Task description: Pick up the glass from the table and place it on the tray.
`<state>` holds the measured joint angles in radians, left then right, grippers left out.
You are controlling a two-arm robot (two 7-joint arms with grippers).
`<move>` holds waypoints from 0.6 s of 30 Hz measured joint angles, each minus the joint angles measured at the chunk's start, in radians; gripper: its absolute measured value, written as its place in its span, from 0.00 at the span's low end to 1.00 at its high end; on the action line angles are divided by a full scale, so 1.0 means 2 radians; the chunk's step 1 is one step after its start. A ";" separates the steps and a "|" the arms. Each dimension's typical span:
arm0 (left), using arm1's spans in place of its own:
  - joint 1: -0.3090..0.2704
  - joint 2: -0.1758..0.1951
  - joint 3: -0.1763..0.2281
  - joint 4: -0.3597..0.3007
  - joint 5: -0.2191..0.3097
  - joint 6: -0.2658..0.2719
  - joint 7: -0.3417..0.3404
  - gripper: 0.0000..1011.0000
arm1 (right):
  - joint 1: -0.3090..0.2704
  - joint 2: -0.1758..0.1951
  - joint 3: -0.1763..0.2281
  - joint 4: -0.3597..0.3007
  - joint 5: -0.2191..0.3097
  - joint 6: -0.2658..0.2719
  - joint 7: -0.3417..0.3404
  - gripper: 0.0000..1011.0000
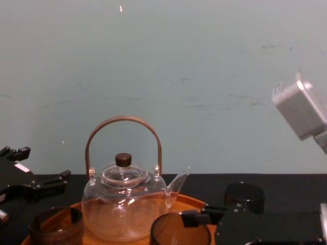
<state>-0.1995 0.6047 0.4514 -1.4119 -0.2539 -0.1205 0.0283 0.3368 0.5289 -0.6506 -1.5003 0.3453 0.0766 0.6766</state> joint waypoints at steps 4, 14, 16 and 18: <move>0.000 0.000 0.000 0.000 0.000 0.000 0.000 0.99 | 0.002 -0.005 -0.004 0.013 0.000 -0.003 0.002 0.89; 0.000 0.000 0.000 0.000 0.000 0.000 0.000 0.99 | 0.005 -0.014 -0.009 0.033 -0.005 -0.006 0.002 0.89; 0.000 0.000 0.000 0.000 0.000 0.000 0.000 0.99 | 0.005 -0.014 -0.009 0.035 -0.005 -0.006 0.002 0.89; 0.000 0.000 0.000 0.000 0.000 0.000 0.000 0.99 | 0.005 -0.015 -0.009 0.037 -0.005 -0.006 0.002 0.89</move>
<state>-0.1995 0.6047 0.4514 -1.4120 -0.2539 -0.1205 0.0283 0.3475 0.4982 -0.6695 -1.4260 0.3349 0.0646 0.6809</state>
